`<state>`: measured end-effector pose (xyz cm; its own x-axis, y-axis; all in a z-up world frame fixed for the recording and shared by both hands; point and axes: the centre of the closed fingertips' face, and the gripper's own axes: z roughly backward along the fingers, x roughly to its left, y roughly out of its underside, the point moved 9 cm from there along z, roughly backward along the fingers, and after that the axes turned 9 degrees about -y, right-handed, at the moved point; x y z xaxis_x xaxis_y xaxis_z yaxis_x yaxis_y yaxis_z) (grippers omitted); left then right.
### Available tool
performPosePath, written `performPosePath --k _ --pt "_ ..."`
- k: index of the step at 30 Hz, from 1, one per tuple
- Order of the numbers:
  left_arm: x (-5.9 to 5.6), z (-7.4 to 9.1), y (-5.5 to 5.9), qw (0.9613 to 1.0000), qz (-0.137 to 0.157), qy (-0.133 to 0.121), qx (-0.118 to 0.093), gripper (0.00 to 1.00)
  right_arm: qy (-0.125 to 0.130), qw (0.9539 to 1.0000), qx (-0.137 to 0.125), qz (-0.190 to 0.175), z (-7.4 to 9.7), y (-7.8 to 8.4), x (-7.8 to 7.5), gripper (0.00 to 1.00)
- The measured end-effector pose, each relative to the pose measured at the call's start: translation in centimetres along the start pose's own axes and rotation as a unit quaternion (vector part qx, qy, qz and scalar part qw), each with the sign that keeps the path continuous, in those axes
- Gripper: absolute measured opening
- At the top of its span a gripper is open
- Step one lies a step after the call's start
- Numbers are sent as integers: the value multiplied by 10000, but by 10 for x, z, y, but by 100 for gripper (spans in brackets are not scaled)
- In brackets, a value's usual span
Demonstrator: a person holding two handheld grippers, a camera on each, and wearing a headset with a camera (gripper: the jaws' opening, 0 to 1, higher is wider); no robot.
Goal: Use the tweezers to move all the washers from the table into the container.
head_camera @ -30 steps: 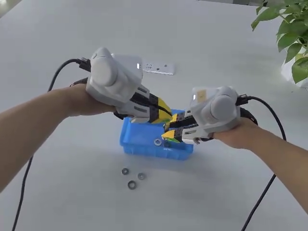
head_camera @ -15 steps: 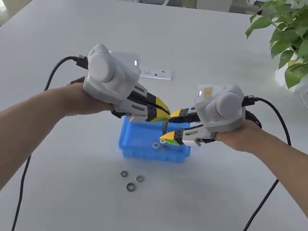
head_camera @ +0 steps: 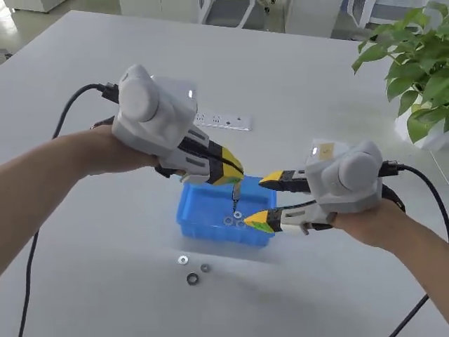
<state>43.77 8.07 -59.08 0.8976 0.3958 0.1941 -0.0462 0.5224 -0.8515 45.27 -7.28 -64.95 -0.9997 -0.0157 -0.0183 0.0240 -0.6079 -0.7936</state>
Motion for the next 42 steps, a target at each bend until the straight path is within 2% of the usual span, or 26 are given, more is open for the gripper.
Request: performPosePath --k 8,21,42 --pt "-7 17 -8 10000 6 -62 34 4 175 9998 -26 -113 20 4 20 51" --pt "-27 34 -4 9999 -46 3 118 4 269 9992 -117 -275 31 18 51 67" --pt "-61 48 25 9999 125 -5 104 4 321 9987 -292 -271 26 29 70 86"
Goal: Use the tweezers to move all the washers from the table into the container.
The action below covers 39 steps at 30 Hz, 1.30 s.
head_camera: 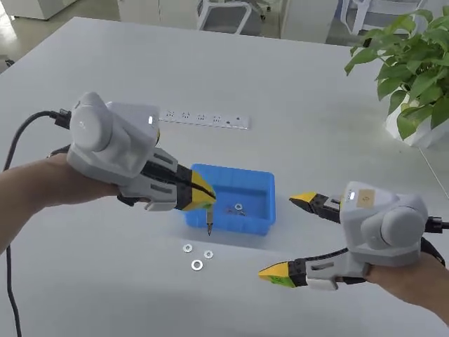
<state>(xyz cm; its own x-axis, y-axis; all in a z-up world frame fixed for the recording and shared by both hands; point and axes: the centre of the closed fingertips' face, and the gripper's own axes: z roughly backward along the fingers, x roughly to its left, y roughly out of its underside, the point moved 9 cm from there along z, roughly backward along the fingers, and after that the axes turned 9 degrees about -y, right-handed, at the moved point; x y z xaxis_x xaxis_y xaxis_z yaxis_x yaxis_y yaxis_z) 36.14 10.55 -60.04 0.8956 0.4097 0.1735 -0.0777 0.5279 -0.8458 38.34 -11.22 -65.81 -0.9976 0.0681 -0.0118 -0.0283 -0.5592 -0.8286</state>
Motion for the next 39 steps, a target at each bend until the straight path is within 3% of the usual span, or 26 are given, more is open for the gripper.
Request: performPosePath --k 9,28,39 --pt "-10 3 11 10000 64 41 22 4 126 9998 103 -117 -1 7 0 94" --pt "-23 -3 26 9998 133 115 59 5 35 9997 163 -191 -3 14 3 93" --pt "-28 -8 37 9995 208 165 189 5 -16 9995 222 -207 -7 19 8 93"
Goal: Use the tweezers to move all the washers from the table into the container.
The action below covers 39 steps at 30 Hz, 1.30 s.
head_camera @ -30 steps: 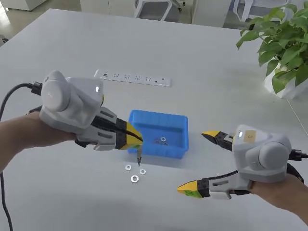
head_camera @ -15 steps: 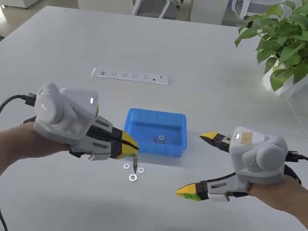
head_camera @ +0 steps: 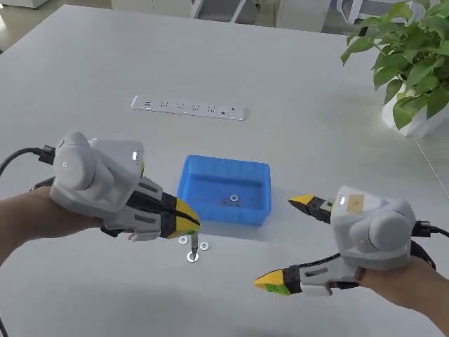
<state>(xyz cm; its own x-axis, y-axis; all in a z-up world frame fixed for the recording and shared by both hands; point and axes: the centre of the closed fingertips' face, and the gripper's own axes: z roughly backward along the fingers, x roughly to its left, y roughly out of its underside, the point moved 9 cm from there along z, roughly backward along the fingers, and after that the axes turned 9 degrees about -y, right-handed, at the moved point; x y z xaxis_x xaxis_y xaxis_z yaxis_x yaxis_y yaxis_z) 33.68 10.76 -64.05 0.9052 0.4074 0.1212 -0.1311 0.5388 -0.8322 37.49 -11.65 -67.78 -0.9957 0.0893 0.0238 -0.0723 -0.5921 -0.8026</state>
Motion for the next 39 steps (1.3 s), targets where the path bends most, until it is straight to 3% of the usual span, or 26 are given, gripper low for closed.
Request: performPosePath --k 13,39 --pt "2 -1 7 10000 -29 -10 91 5 -22 10000 77 24 -3 3 1 92" --pt "1 -2 6 9999 3 147 -2 5 -48 9999 137 37 -6 3 1 91"
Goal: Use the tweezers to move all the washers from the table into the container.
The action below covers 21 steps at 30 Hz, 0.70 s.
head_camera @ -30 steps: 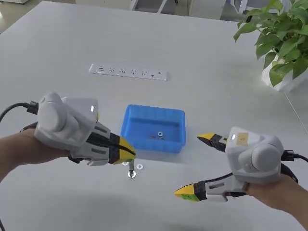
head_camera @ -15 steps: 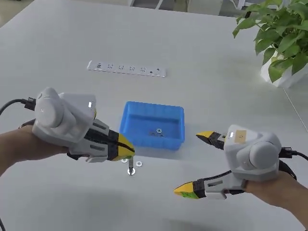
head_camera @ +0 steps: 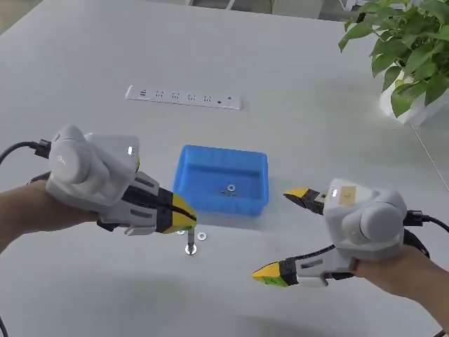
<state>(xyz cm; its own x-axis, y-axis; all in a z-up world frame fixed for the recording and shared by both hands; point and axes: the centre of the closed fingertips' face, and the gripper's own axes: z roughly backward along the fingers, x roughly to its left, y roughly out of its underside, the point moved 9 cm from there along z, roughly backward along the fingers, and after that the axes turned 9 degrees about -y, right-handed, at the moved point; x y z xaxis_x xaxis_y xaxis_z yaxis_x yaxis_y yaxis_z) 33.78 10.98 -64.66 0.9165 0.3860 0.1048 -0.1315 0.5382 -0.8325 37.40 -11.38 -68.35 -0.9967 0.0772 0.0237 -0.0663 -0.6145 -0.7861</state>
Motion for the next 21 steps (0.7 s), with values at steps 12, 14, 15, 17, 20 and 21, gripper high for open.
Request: performPosePath --k 12,14,15,17,20,21 --pt "-3 -2 1 10000 -28 24 4 5 -58 10000 25 1 -2 1 2 90" --pt "-4 -2 1 10000 -76 52 17 5 -98 9999 45 18 -4 2 3 90" --pt "-4 -2 1 9999 -90 53 23 5 -103 9999 45 12 -4 2 4 89" --pt "-3 -2 1 9999 -121 69 43 5 -155 9999 -1 44 -6 1 4 86" --pt "-3 -1 0 9997 -183 111 80 5 -280 9996 -35 90 -10 -2 7 80" --pt "-3 -1 0 9997 -209 132 88 5 -353 9993 -39 141 -13 -4 9 77"
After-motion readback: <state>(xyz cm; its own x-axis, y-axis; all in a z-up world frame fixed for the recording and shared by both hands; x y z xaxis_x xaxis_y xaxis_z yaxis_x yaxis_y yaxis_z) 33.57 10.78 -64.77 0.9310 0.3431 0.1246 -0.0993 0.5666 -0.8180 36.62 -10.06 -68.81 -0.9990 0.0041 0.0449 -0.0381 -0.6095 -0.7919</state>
